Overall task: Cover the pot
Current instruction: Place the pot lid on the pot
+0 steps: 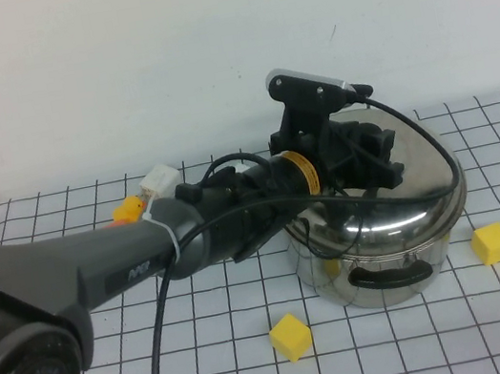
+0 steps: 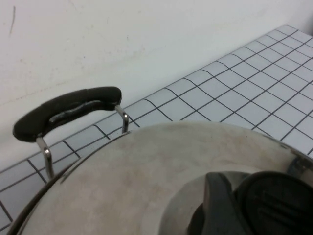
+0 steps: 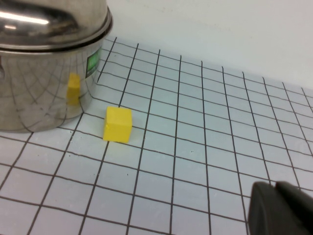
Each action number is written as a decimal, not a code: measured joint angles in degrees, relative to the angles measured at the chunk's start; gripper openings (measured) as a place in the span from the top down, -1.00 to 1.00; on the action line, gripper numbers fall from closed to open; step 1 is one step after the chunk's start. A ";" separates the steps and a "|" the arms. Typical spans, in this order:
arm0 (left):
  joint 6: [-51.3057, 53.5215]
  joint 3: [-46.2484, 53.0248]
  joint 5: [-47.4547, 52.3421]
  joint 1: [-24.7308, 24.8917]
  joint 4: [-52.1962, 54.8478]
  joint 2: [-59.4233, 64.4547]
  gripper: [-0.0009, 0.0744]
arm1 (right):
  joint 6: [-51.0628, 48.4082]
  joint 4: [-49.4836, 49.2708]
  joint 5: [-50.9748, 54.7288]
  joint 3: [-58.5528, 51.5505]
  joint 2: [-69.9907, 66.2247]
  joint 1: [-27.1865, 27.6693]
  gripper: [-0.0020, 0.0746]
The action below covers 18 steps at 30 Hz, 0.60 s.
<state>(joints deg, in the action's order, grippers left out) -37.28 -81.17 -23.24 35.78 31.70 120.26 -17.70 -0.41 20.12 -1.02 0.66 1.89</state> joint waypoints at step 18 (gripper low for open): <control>2.92 -0.36 -5.19 0.00 -0.33 2.19 0.11 | 0.00 0.00 0.00 0.00 0.00 0.00 0.92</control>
<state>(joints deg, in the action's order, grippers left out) -34.36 -81.53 -28.42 35.78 31.37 122.45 -17.70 -0.41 20.12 -1.02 0.66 1.89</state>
